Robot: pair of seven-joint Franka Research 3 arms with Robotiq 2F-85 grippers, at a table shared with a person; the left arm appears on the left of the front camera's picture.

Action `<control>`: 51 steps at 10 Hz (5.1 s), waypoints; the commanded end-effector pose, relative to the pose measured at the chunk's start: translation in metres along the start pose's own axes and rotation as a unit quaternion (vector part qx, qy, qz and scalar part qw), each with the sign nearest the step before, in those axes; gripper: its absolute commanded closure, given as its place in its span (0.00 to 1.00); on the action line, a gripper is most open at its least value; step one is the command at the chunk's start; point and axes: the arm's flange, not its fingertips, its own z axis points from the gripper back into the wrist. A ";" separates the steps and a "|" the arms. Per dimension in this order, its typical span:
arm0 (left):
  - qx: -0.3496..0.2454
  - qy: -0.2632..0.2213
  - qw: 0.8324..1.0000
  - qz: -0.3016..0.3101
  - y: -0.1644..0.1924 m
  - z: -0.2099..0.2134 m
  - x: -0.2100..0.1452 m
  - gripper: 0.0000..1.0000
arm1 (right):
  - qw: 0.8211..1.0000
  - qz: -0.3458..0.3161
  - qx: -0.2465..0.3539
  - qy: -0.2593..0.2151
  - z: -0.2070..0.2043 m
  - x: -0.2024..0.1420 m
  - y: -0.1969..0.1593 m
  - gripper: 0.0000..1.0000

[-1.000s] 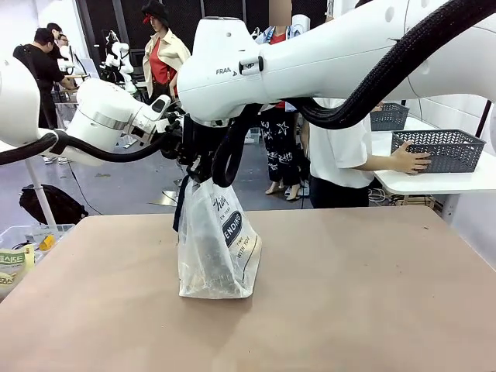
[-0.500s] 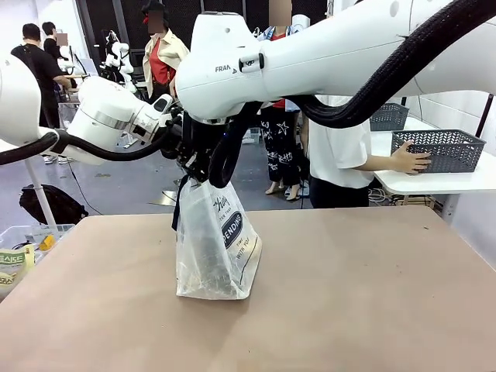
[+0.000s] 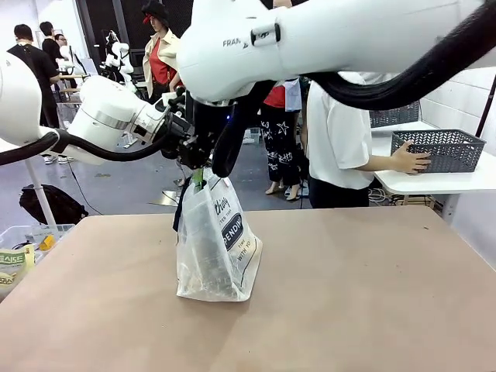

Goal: Transfer purchased items from the store into the shopping bag.
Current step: Move the Reusable shopping bag to the right side of the table.

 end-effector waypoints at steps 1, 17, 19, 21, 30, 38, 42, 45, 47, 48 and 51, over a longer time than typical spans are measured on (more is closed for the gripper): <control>0.016 0.018 1.000 0.006 0.004 -0.006 0.005 1.00 | 0.997 -0.056 -0.031 -0.038 0.023 -0.044 -0.010 0.00; 0.192 -0.030 0.981 -0.030 -0.049 0.040 -0.020 1.00 | 0.714 -0.694 -0.083 -0.033 0.092 -0.373 -0.313 0.00; 0.229 -0.070 0.971 -0.011 -0.058 0.085 -0.046 1.00 | 0.714 -0.694 -0.083 -0.033 0.092 -0.373 -0.313 0.00; 0.265 -0.130 0.955 0.038 -0.055 0.144 -0.084 1.00 | 0.714 -0.694 -0.083 -0.033 0.092 -0.373 -0.313 0.00; 0.335 -0.184 0.915 0.127 -0.010 0.306 -0.117 1.00 | 0.714 -0.694 -0.083 -0.033 0.092 -0.373 -0.313 0.00; 0.395 -0.169 0.889 0.157 0.005 0.300 -0.082 0.33 | 0.714 -0.694 -0.083 -0.033 0.092 -0.373 -0.313 0.00; 0.437 -0.164 0.883 0.044 -0.082 0.248 -0.055 0.00 | 0.714 -0.694 -0.083 -0.033 0.092 -0.373 -0.313 0.00; 0.449 -0.115 0.885 -0.042 -0.131 0.123 -0.039 0.00 | 0.714 -0.694 -0.083 -0.033 0.092 -0.373 -0.313 0.00; 0.455 -0.070 0.884 -0.078 -0.126 0.054 -0.034 0.00 | 0.714 -0.694 -0.083 -0.033 0.092 -0.373 -0.313 0.00; 0.443 -0.053 0.891 -0.086 -0.117 0.029 -0.034 0.00 | 0.714 -0.694 -0.083 -0.033 0.092 -0.373 -0.313 0.00; 0.426 -0.022 0.902 -0.070 -0.083 -0.015 -0.037 0.00 | 0.714 -0.694 -0.083 -0.033 0.092 -0.373 -0.313 0.00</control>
